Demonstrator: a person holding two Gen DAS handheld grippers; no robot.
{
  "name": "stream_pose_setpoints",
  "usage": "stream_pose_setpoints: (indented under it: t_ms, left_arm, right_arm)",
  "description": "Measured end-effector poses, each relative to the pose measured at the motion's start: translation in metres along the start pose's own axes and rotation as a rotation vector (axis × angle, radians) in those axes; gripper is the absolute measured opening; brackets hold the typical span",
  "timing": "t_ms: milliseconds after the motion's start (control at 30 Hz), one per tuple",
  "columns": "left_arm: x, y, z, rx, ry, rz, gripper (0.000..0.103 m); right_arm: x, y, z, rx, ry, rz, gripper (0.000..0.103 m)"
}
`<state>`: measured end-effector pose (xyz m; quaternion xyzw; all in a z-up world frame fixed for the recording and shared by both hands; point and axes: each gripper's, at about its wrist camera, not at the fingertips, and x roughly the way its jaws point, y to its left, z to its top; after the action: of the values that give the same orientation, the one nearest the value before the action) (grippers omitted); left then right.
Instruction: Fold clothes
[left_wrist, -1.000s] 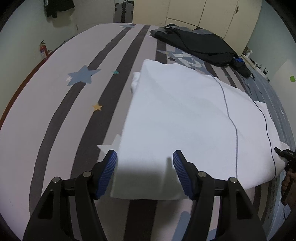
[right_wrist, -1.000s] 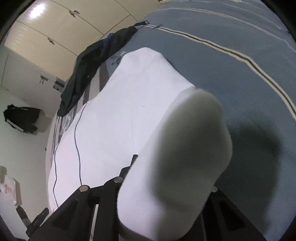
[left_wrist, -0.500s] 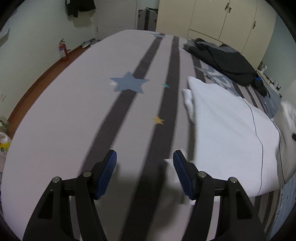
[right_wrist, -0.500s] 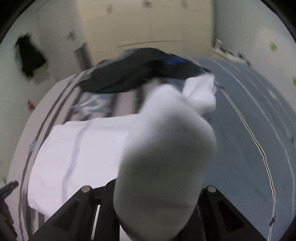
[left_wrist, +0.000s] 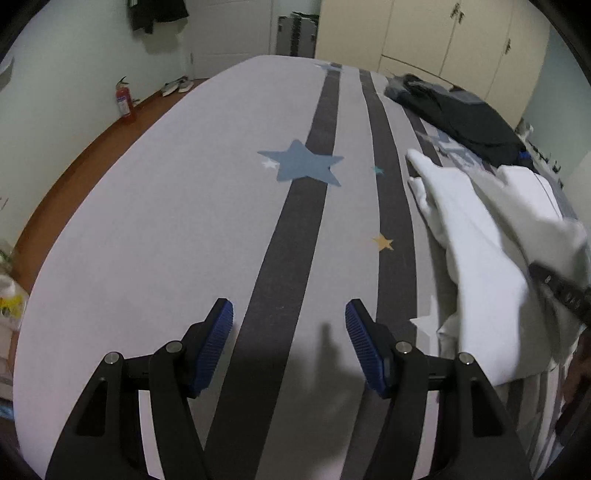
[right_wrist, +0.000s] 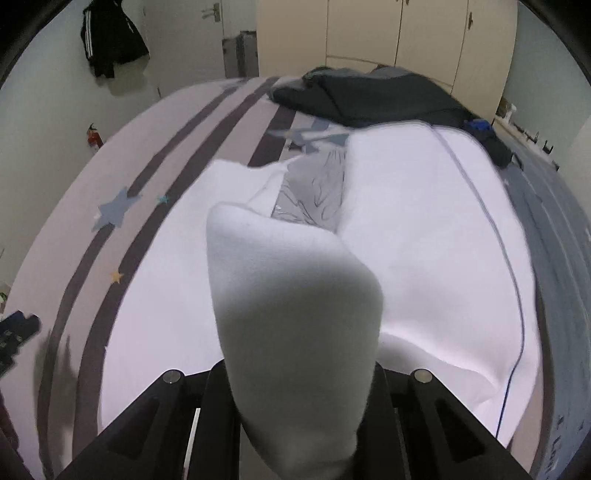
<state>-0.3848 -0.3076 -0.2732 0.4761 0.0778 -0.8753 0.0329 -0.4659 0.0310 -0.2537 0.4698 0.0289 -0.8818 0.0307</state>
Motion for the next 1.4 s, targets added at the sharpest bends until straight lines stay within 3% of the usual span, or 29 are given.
stream_pose_setpoints:
  t_ms: [167, 300, 433, 467, 533, 600, 633, 767, 900, 1000, 1100, 1233, 1400]
  left_arm:
    - [0.000, 0.006, 0.003, -0.041, -0.003, -0.010, 0.061]
    - [0.007, 0.008, 0.005, -0.055, 0.020, -0.002, 0.061]
    - [0.011, -0.002, 0.013, -0.052, 0.026, -0.021, 0.061]
    - [0.012, -0.007, 0.016, -0.043, 0.026, -0.026, 0.061]
    - [0.011, -0.017, 0.019, -0.028, 0.024, -0.043, 0.061]
    - [0.012, -0.031, 0.024, -0.023, 0.024, -0.061, 0.061]
    - [0.012, -0.038, 0.026, -0.021, 0.024, -0.070, 0.061]
    - [0.008, -0.068, 0.036, -0.010, 0.016, -0.135, 0.061]
    - [0.003, -0.107, 0.052, 0.052, 0.004, -0.249, 0.061]
    - [0.003, -0.137, 0.064, 0.113, 0.002, -0.292, 0.061]
    - [0.004, -0.167, 0.074, 0.169, -0.001, -0.338, 0.061]
    - [0.005, -0.209, 0.081, 0.232, -0.002, -0.388, 0.061]
    - [0.022, -0.262, 0.093, 0.302, 0.035, -0.392, 0.056]
  right_arm:
    - [-0.009, 0.029, 0.025, -0.009, -0.025, 0.057, 0.012]
    - [-0.001, 0.067, 0.001, -0.071, 0.052, 0.098, 0.011]
    - [0.014, 0.046, -0.021, -0.055, 0.111, 0.188, 0.012]
    - [0.008, 0.039, -0.022, -0.066, 0.113, 0.197, 0.018]
    - [-0.012, 0.023, -0.028, -0.082, 0.114, 0.244, 0.040]
    - [-0.044, 0.012, -0.040, -0.094, 0.075, 0.275, 0.078]
    - [-0.060, 0.009, -0.046, -0.113, 0.055, 0.290, 0.083]
    - [-0.111, -0.003, -0.065, -0.220, -0.027, 0.436, 0.083]
    - [-0.121, -0.070, -0.068, -0.078, -0.027, 0.361, 0.083]
    - [-0.099, -0.141, -0.061, 0.078, 0.022, 0.193, 0.083]
    - [-0.065, -0.192, -0.048, 0.135, 0.058, 0.035, 0.083]
    - [-0.024, -0.236, -0.030, 0.201, 0.082, -0.014, 0.081]
    - [0.001, -0.255, -0.019, 0.231, 0.105, -0.022, 0.080]
